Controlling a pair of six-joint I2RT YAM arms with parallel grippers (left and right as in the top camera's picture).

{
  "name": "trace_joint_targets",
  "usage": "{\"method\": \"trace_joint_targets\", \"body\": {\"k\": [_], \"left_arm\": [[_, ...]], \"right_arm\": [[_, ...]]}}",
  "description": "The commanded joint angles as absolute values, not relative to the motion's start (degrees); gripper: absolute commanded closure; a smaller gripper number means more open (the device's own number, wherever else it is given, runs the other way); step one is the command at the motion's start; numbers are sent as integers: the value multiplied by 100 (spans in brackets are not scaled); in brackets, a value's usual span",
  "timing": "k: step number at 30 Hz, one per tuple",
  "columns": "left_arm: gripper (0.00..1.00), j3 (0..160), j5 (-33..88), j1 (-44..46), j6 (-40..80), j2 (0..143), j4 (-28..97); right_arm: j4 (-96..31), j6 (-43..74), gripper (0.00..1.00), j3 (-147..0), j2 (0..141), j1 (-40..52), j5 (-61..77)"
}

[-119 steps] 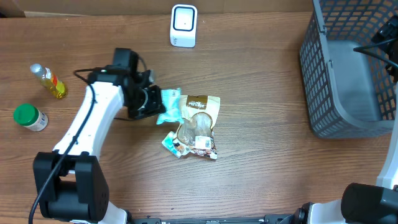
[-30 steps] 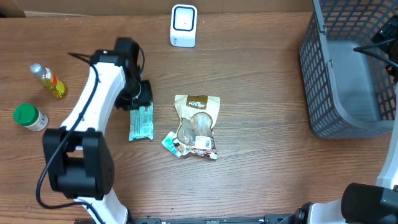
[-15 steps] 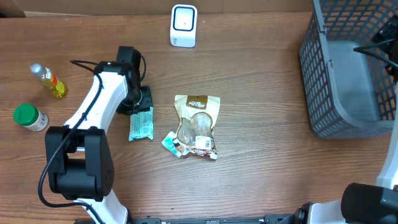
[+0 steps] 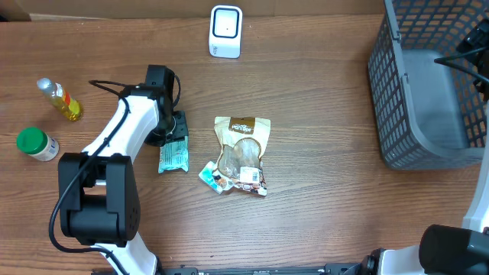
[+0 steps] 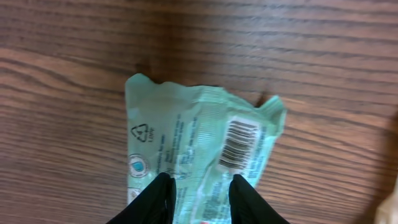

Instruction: Scan the item barcode

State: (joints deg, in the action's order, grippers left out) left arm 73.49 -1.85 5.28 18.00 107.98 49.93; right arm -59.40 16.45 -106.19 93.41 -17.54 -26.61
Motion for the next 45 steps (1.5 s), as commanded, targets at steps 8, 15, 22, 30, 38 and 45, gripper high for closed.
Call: {"method": "trace_joint_targets", "body": {"k": [8,15,22,30,38,45], "left_arm": [[62,7301,-298,572,1704,11373,4786],[37,7301,-353,561,1597,11802,4831],[21,7771,-355,561,1562,11716,5229],[12,9194,-272,572,1721,11546,6434],[34,9303,3,788,1758,11024,7008],[96,8851,23,1243,1798,11024,7172]], "right_arm": [[-5909,1621,0,-10648,9334,-1754,-2740],[-5909,1621,0,-10648,9334,-1754,-2740],[-5909,1621,0,-10648,9334,-1754,-2740],[-5909,1621,0,-10648,9334,-1754,-2740],[-5909,1621,0,-10648,9334,-1754,-2740],[-5909,1621,0,-10648,9334,-1754,-2740]]}}
